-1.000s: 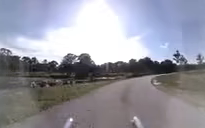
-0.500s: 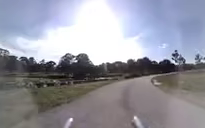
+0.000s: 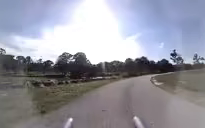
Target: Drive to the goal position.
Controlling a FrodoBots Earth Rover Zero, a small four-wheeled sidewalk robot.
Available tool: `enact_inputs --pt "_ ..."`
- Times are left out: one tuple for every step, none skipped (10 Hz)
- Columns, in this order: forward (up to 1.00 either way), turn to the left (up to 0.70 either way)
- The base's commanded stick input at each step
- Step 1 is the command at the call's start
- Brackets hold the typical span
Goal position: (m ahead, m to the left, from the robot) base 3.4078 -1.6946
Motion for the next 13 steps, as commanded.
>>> enact_inputs --pt "0.70 -0.18" --pt "0.70 -0.35" --pt "0.70 -0.35" --pt "0.70 -0.28" --pt "0.70 -0.06" --pt "0.70 0.00" --pt "0.70 0.00" --pt "0.70 0.00" --pt "0.70 0.00" --pt "0.70 0.00" --pt "0.70 0.00" --pt "0.70 0.00" --pt "0.70 0.00"
